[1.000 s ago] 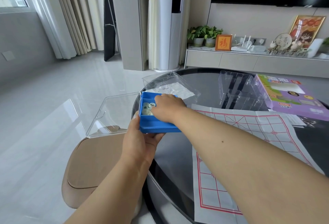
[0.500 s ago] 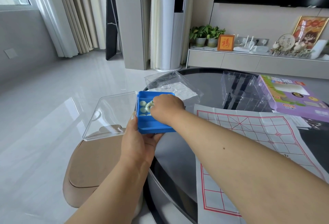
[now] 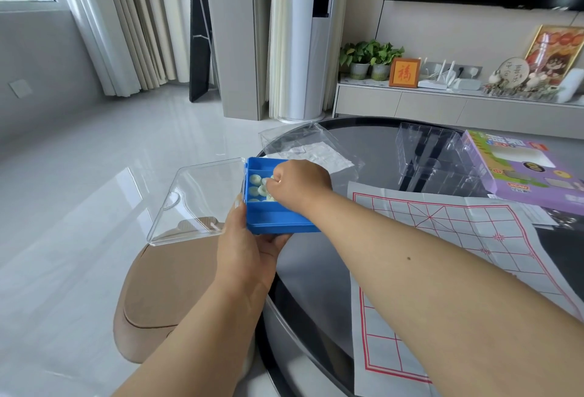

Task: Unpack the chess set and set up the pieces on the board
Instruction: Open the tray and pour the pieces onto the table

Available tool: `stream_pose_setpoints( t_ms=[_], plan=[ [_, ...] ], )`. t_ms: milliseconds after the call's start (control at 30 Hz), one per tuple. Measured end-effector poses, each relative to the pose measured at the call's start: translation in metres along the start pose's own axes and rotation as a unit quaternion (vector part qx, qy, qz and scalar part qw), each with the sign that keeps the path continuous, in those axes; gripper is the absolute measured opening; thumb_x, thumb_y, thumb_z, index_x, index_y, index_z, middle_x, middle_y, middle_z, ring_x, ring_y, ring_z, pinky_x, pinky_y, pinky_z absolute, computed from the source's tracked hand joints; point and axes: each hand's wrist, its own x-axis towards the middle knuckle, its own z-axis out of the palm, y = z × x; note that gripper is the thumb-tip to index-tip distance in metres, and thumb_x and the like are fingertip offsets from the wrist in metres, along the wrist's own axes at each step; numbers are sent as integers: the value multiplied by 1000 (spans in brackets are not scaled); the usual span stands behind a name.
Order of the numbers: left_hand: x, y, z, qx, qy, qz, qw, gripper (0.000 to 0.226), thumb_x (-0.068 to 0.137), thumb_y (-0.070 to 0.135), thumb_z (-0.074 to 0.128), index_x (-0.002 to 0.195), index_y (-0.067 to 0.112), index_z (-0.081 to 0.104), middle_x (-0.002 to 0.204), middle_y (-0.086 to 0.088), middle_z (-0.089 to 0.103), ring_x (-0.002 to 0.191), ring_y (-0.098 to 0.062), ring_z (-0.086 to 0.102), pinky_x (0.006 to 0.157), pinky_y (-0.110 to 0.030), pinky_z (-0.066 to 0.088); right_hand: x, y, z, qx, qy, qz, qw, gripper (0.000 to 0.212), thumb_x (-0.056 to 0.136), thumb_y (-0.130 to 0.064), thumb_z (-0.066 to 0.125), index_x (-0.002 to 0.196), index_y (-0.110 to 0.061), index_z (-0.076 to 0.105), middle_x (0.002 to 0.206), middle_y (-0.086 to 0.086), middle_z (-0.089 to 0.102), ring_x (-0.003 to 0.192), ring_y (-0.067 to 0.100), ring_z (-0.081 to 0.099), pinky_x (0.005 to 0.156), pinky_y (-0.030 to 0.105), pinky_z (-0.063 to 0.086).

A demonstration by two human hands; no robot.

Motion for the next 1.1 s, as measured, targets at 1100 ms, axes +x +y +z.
stream_pose_setpoints(
  t_ms=[1100],
  plan=[
    [13,10,-15,-113,146,103,977,34,93,32,57,124,18,56,118,-6,66,97,-29,69,83,-48,56,-37,31,26,103,46,184,976,31,86,-29,52,61,-12,44,58,1,45,62,24,44,50,25,29]
  ],
)
